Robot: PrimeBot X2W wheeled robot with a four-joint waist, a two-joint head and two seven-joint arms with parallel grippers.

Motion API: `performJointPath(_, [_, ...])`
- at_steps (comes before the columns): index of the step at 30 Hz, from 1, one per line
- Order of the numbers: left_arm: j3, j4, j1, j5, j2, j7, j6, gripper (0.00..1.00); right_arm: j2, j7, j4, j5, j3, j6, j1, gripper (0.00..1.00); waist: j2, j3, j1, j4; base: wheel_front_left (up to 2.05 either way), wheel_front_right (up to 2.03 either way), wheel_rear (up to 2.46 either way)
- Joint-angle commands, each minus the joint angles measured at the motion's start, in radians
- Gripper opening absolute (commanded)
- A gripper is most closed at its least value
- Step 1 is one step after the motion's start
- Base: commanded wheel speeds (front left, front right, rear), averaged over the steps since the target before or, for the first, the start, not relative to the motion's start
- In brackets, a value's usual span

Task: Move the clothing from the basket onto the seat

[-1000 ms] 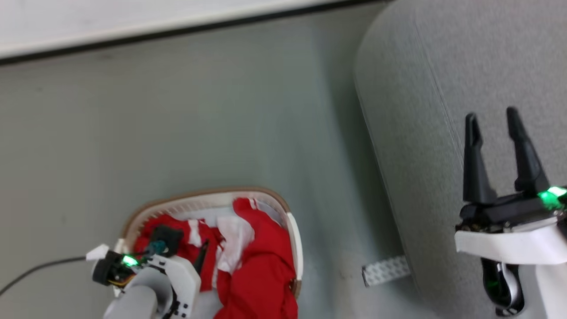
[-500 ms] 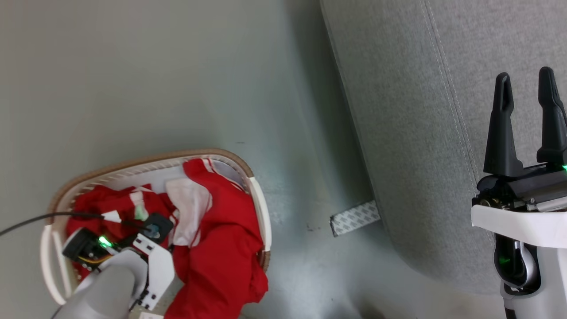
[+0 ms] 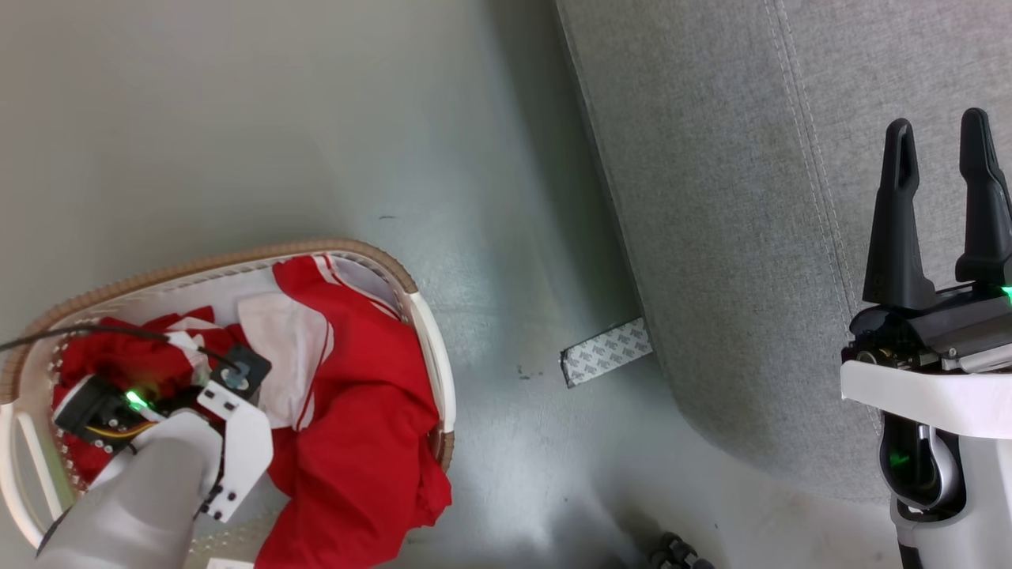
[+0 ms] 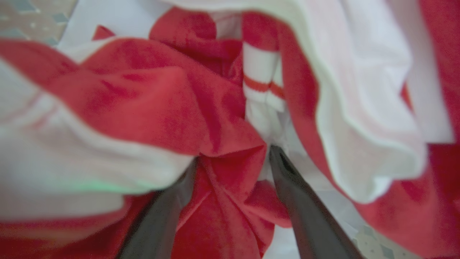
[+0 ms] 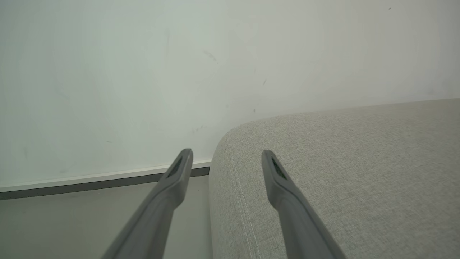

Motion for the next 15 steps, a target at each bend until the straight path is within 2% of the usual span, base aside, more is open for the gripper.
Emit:
performJointPath(1, [0.004, 0.007, -0.014, -0.011, 0.009, -0.005, 0.000, 0.71, 0.003, 0.000, 0.000, 0.006, 0.001, -0.002, -0.013, 1.00, -0.0001, 0.008, -0.0001, -0.003, 0.00, 0.00, 0.00])
performJointPath(2, [0.003, 0.008, -0.017, -0.013, 0.009, -0.008, 0.000, 0.27, 0.003, 0.000, 0.001, 0.007, 0.001, -0.002, -0.014, 1.00, -0.0001, 0.009, -0.0001, -0.003, 0.00, 0.00, 0.00])
performJointPath(3, [0.002, 0.009, -0.019, -0.015, 0.009, -0.010, 0.000, 0.00, 0.003, 0.000, 0.002, 0.006, 0.001, -0.002, -0.014, 1.00, -0.0001, 0.009, -0.0001, -0.003, 0.00, 0.00, 0.00])
performJointPath(10, [0.004, 0.011, -0.001, -0.044, -0.015, -0.043, 0.003, 0.00, 0.003, 0.000, 0.019, -0.001, 0.002, -0.002, -0.019, 1.00, -0.0001, -0.025, -0.0001, 0.006, 0.00, 0.00, 0.00])
performJointPath(15, [0.025, 0.013, 0.031, -0.083, -0.054, -0.084, 0.014, 0.00, 0.002, 0.000, 0.033, -0.016, -0.001, -0.002, -0.003, 1.00, -0.0001, -0.113, -0.0001, 0.035, 0.00, 0.00, 0.00])
